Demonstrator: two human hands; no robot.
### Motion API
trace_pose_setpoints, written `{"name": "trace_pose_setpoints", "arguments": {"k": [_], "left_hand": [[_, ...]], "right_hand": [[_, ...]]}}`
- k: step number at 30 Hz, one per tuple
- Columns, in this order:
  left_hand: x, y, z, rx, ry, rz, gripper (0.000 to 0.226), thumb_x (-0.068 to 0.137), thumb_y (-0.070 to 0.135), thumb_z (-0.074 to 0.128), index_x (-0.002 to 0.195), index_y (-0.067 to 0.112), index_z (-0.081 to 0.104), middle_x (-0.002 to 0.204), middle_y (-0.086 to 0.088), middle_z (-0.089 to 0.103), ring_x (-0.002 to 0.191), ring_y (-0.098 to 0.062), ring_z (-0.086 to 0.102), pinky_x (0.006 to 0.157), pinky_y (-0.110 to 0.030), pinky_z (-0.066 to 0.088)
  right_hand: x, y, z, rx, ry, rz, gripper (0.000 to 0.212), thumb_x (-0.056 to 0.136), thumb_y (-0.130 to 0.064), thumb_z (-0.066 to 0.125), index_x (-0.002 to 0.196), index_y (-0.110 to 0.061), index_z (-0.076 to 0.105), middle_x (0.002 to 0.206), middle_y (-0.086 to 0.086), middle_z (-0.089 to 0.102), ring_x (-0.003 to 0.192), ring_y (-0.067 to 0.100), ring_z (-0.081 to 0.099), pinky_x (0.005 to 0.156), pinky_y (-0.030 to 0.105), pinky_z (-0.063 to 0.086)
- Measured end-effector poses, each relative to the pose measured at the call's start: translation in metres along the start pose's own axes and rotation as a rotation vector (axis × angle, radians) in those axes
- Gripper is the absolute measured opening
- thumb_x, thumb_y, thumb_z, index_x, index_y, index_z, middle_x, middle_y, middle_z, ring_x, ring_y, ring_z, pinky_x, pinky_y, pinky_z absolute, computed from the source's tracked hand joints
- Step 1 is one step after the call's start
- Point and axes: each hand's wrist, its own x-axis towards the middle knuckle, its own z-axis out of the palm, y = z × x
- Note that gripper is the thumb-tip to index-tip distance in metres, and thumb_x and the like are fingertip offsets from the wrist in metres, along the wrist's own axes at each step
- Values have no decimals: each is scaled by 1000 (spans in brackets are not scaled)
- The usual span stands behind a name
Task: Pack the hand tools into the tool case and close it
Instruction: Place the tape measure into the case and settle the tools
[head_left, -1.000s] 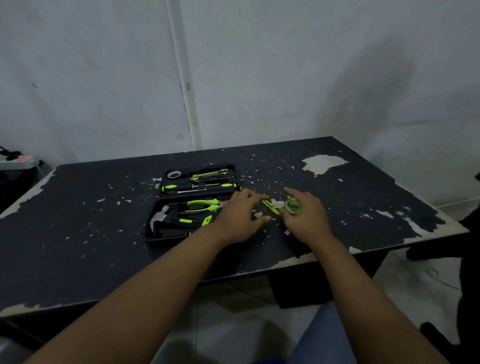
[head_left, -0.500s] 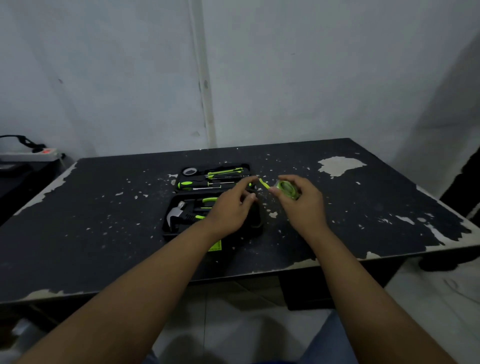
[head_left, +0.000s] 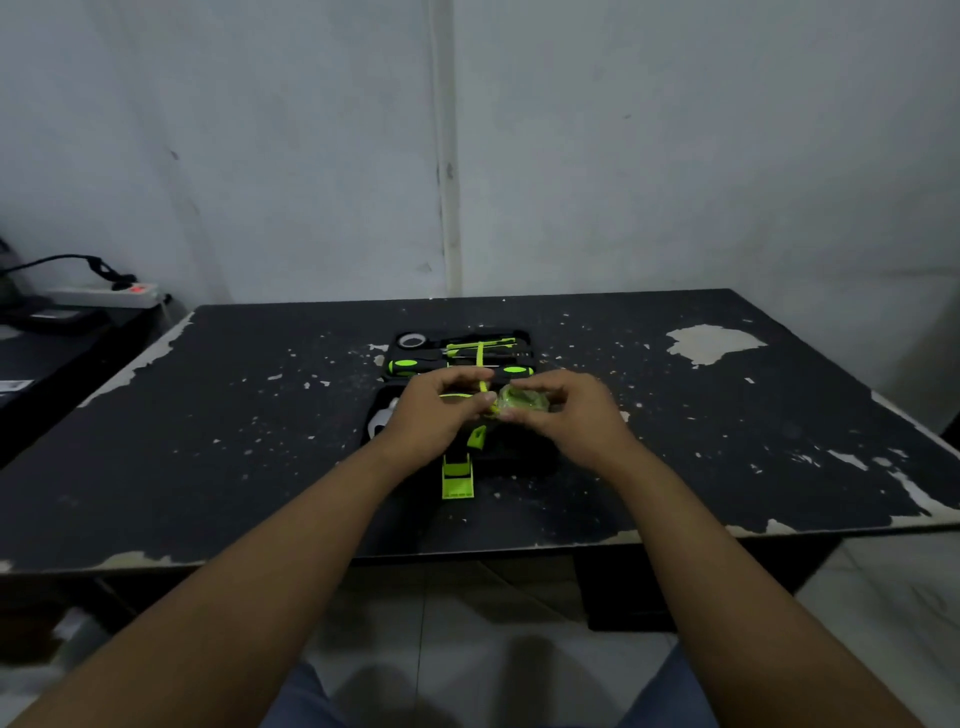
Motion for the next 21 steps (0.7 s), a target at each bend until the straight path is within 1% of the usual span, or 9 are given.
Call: {"name": "trace_pose_setpoints", "arguments": {"k": [3,5,7,10,12,14,17,19,21], "left_hand": [[-2,-3,-5,11,34,2,25,92,4,77,116,12,77,110,-21,75,89,-23,76,79,-28,62],[-2,-4,-6,22,18,14,25,92,4,77,114,17,78,107,-17,75,88,-21,77,80,-30,61],[-2,-6,-6,34,-8,21,28,92,2,76,113,20,78,103,-10,75,87,-19,77,81,-32,61],[-2,-12,-9,63,-39,18,30,91,2,77,110,25,80,110,-10,77,95,-29,78,92,-43,62],[-2,-15,-11,70,-41,6,31,89,4,80,109,27,80,111,-9,78,99,-31,78,95,-45,61],[-1,-18,-14,69,-42,-1,33,87,3,81,109,27,81,109,-6,78,97,-23,76,95,-42,61],[-1,-18,-16,45,-60,-13,33,87,0,80,113,21,80,106,-5,77,94,-15,72,90,-35,59],[0,-17,-17,37,-65,-21,34,87,-3,79,115,17,78,108,-7,78,97,-13,73,90,-33,59],[0,-17,-18,37,-69,-24,34,87,-3,80,114,17,78,111,-10,78,100,-16,74,94,-36,60]], "right_hand": [[1,0,-3,-88,-73,-18,51,68,-59,90,115,-39,81,110,-21,74,101,-6,68,90,21,58],[1,-2,-6,-142,-107,-23,61,63,-74,82,115,-41,80,107,-22,75,98,-5,69,87,24,59],[0,-5,-10,-193,-157,-21,65,61,-79,78,114,-42,80,103,-21,76,94,-4,70,84,24,59],[-1,-5,-14,-235,-233,1,56,68,-73,81,116,-43,80,97,-20,78,87,-4,70,79,24,57],[-2,-5,-15,-240,-265,16,51,73,-70,81,118,-46,78,98,-18,79,87,-1,71,82,30,60],[-2,-3,-16,-246,-282,8,46,77,-67,81,119,-48,77,108,-19,79,95,-1,71,92,35,61],[-3,-3,-17,-261,-299,-2,42,80,-60,83,120,-49,75,121,-22,75,104,-3,68,101,37,57],[-2,-1,-16,-272,-326,4,42,82,-55,84,122,-49,75,127,-21,73,112,-2,66,105,37,54],[-1,-1,-13,-300,-343,1,41,82,-54,84,122,-50,74,129,-18,73,115,1,65,106,38,53]]}}
